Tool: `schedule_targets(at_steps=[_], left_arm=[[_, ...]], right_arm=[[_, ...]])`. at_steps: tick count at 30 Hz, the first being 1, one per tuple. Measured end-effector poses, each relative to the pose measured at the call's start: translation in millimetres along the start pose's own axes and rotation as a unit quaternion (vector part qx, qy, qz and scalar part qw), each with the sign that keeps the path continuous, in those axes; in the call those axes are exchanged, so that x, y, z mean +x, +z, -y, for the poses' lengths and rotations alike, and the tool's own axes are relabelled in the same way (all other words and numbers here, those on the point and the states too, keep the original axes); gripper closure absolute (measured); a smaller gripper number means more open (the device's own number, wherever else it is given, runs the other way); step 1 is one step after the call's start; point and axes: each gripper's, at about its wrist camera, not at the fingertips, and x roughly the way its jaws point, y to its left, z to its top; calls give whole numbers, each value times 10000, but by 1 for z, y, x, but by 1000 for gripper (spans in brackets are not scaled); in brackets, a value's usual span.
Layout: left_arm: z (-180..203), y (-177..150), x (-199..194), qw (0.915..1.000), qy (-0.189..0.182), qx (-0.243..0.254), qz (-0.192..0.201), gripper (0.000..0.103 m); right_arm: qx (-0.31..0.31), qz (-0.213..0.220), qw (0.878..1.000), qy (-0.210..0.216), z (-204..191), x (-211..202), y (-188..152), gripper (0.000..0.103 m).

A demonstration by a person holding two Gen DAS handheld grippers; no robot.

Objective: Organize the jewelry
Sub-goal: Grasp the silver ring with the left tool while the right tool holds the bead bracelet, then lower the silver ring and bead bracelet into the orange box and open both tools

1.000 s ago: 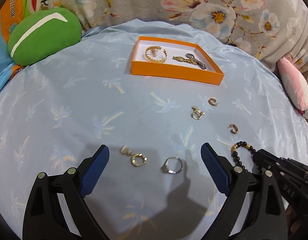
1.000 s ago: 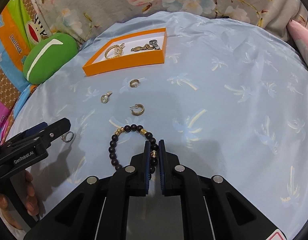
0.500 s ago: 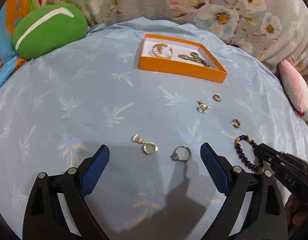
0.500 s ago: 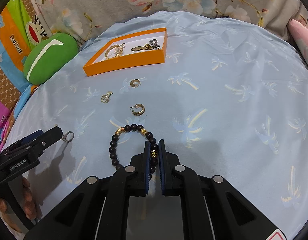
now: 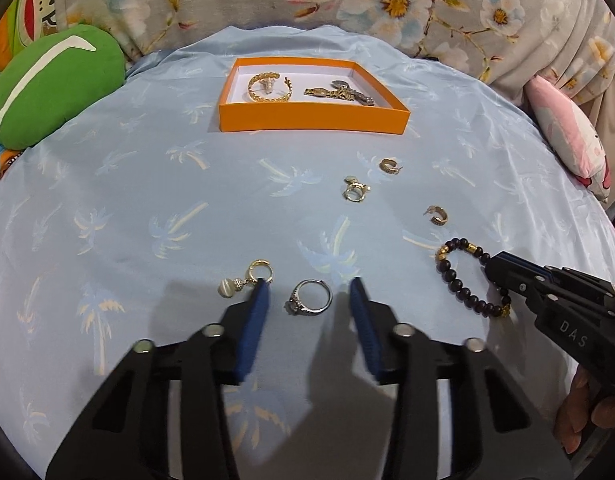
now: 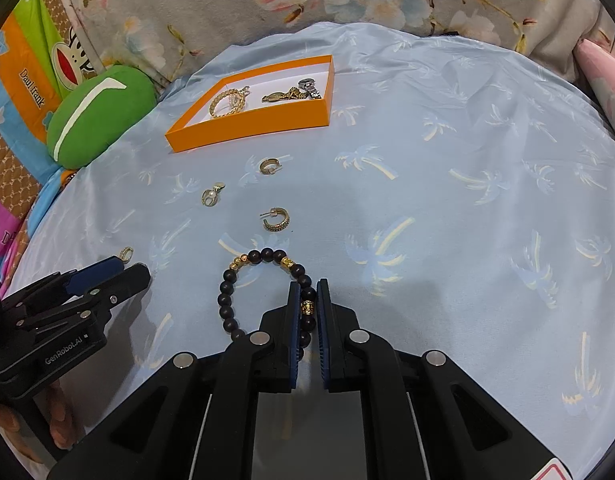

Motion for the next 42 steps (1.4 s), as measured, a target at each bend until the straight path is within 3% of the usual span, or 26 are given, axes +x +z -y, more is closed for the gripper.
schedule_targets(at_steps=[2,7,10,28,34,42], left_arm=[[2,0,0,10000,-26,43,-4,71],[7,-1,1,9997,-215,131,-28,91],[10,-2,-1,9994,-296,174,-19,95],[7,1,-25,9981,-495,-92,360,96],[0,18,-36,9977,-477,-140,468,96],[-16,75,-35,9965,-267,-85,785,96]], right_arm=[[3,0,10000,3,0,0,0,95],[2,0,10000,2,0,0,0,95],[3,0,10000,4,0,0,0,95],[-36,364,9993,94,-6,-17,6,96],[-142,603,9977,280,-17,-32,33,96],[-488,1032,9927,403,-39,-33,107,96]])
